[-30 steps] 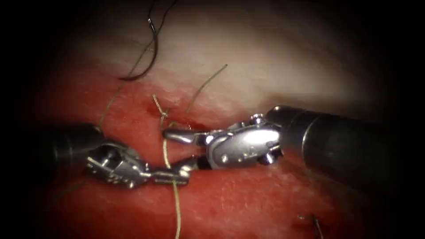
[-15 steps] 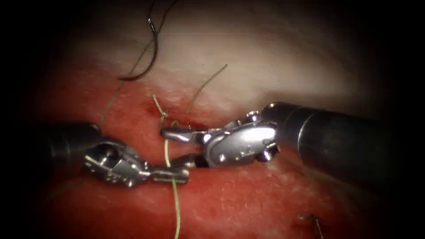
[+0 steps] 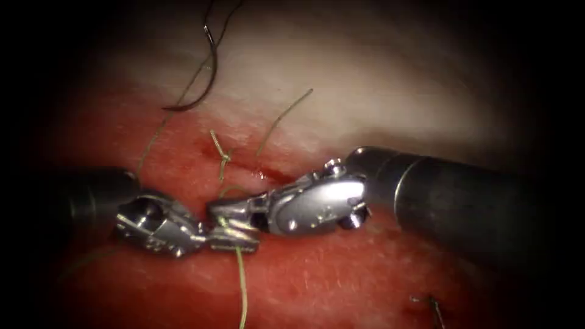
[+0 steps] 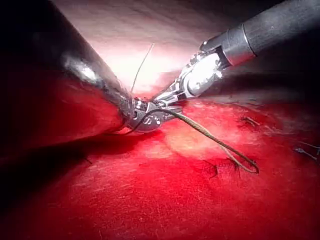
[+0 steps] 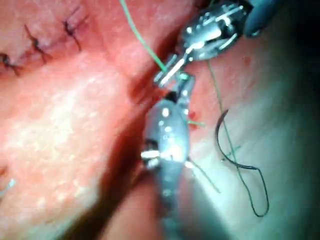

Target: Wound Closure

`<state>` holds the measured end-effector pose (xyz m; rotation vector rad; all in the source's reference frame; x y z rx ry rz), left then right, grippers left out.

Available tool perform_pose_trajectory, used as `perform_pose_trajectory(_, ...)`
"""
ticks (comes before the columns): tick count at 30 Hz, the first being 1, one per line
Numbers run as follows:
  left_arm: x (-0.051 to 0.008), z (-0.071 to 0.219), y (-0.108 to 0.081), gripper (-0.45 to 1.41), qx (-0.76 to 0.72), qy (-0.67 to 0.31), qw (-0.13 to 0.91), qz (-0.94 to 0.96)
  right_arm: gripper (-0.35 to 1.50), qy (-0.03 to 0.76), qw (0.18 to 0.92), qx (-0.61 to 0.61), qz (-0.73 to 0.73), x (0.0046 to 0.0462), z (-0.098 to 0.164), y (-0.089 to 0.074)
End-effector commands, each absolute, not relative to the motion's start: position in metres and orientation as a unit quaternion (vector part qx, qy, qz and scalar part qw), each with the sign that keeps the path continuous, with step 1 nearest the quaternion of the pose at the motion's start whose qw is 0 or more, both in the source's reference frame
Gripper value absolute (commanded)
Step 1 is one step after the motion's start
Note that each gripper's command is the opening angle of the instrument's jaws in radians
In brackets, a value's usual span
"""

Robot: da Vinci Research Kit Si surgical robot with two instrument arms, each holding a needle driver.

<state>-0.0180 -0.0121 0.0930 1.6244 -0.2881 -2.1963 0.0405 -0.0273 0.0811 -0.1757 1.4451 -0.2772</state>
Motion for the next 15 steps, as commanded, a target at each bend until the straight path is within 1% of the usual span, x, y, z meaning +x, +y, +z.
perform_pose_trajectory(1, -0.0184, 0.0936, -0.0121, -0.45, 0.581, -0.102, 0.196, -0.783, -0.35, 0.663, 0.734, -0.084, -0.122, 0.0405, 0.0815, -0.0265)
perform_pose_trajectory(4, -0.0184, 0.0936, -0.0121, -0.45, 0.581, -0.102, 0.196, -0.783, -0.35, 0.663, 0.733, -0.085, -0.124, 0.0404, 0.0814, -0.0263)
perform_pose_trajectory(5, -0.0184, 0.0935, -0.0121, -0.15, 0.580, -0.095, 0.183, -0.788, -0.35, 0.663, 0.734, -0.082, -0.119, 0.0405, 0.0814, -0.0263)
perform_pose_trajectory(6, -0.0184, 0.0935, -0.0121, -0.15, 0.580, -0.095, 0.183, -0.788, -0.35, 0.663, 0.734, -0.082, -0.119, 0.0405, 0.0814, -0.0263)
perform_pose_trajectory(7, -0.0184, 0.0935, -0.0121, 0.19, 0.581, -0.090, 0.176, -0.789, -0.35, 0.662, 0.737, -0.079, -0.114, 0.0404, 0.0815, -0.0263)
perform_pose_trajectory(8, -0.0184, 0.0935, -0.0121, 0.42, 0.582, -0.084, 0.169, -0.791, -0.35, 0.661, 0.738, -0.076, -0.109, 0.0404, 0.0815, -0.0262)
perform_pose_trajectory(9, -0.0184, 0.0934, -0.0121, 0.61, 0.582, -0.078, 0.159, -0.793, -0.35, 0.658, 0.743, -0.071, -0.097, 0.0403, 0.0817, -0.0260)
perform_pose_trajectory(10, -0.0183, 0.0932, -0.0120, 0.74, 0.580, -0.065, 0.135, -0.800, -0.35, 0.654, 0.750, -0.061, -0.078, 0.0401, 0.0820, -0.0258)
perform_pose_trajectory(11, -0.0184, 0.0931, -0.0120, 0.83, 0.578, -0.057, 0.119, -0.805, -0.35, 0.652, 0.754, -0.054, -0.065, 0.0400, 0.0823, -0.0257)
perform_pose_trajectory(13, -0.0184, 0.0928, -0.0120, 0.93, 0.575, -0.049, 0.102, -0.810, -0.35, 0.646, 0.760, -0.048, -0.047, 0.0399, 0.0828, -0.0255)
perform_pose_trajectory(15, -0.0185, 0.0923, -0.0120, 0.98, 0.574, -0.046, 0.094, -0.812, -0.35, 0.632, 0.774, -0.034, -0.005, 0.0394, 0.0838, -0.0251)
